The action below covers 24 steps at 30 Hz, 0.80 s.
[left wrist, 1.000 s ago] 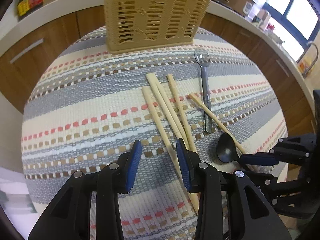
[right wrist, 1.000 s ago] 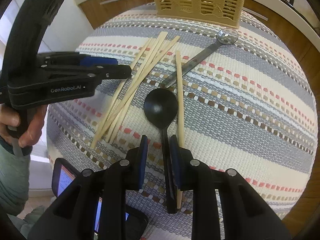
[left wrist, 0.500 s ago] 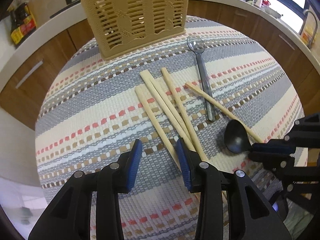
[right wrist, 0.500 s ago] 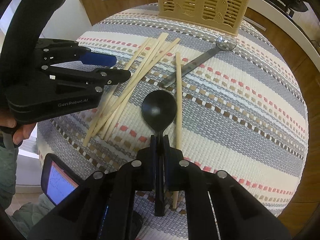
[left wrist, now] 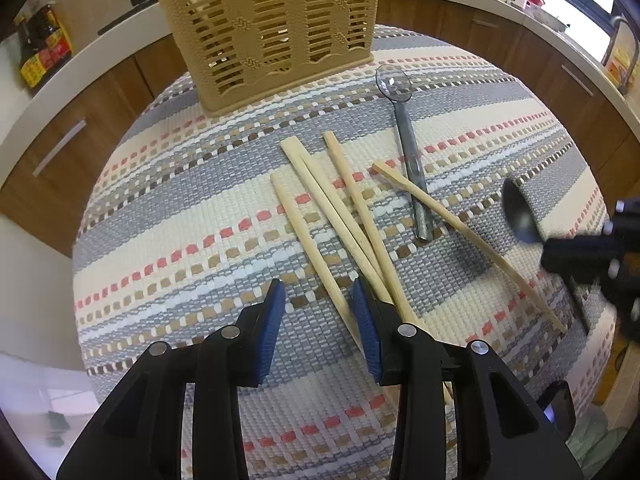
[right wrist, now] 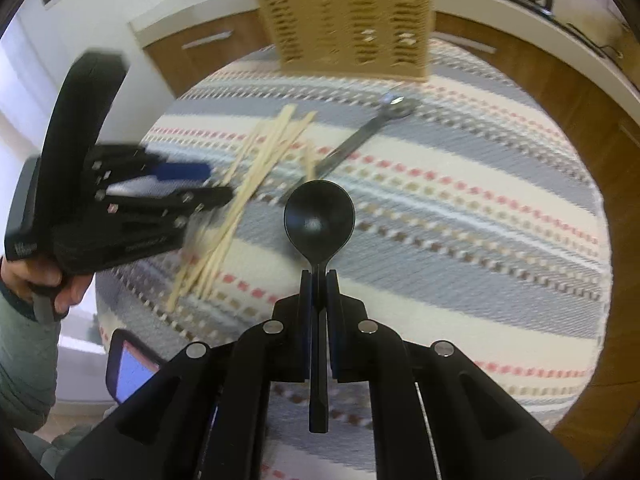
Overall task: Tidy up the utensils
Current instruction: 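Lift the black spoon with the right gripper while the left grasps a wooden chopstick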
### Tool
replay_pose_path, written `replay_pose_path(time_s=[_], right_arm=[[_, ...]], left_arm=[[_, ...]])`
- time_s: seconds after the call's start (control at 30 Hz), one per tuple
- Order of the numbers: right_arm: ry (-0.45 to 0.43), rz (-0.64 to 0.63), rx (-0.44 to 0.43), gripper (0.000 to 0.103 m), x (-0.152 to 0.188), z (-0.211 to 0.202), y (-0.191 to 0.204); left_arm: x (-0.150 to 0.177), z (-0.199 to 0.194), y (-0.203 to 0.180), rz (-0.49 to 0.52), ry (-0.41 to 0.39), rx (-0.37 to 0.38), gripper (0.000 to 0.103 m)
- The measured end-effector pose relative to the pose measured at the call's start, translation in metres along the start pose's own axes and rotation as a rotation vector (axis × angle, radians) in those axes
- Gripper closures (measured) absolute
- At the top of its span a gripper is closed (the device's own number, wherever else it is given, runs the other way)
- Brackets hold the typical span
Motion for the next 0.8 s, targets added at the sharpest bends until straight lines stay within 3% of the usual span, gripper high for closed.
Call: replay_pose_path(time_s=[0.2,0.27,0.33,0.67,0.8], right_arm=[[-0.034,0.041,0.098,0.098,-0.022,-0.001,-0.041],[-0.029,0.056,0.103,0.098,-0.028,0.004,-0.05],[-0.028,0.066,0.111,0.098,-0.032,0.008,-0.056],[0.009,0.128,0.138,0.098,-0.032,0.023,-0.078],[0.026,0.122,0.126,0.098,-0.031,0.028,-0.081]], left_arm=[[0.001,0.001,-0.001,0.01,-0.001,-0.011,0.07],[0.002,0.0,-0.002,0.018,-0.003,-0.014,0.075],[0.003,-0.001,0.0,0.026,0.004,-0.044,0.095],[0.014,-0.005,0.023,-0.058,-0.01,0.005,0.099],[0.017,-0.006,0.026,-0.035,-0.022,0.026,0.096]])
Point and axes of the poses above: each gripper's, at about its wrist camera, not at the fingertips, and z roughly the way its jaws point, y to its left, x to its underside, the point moved 10 cm from there along z, roughly the way its jaws point, and after that the axes turned 11 degrees about z, right-handed, at the moved point
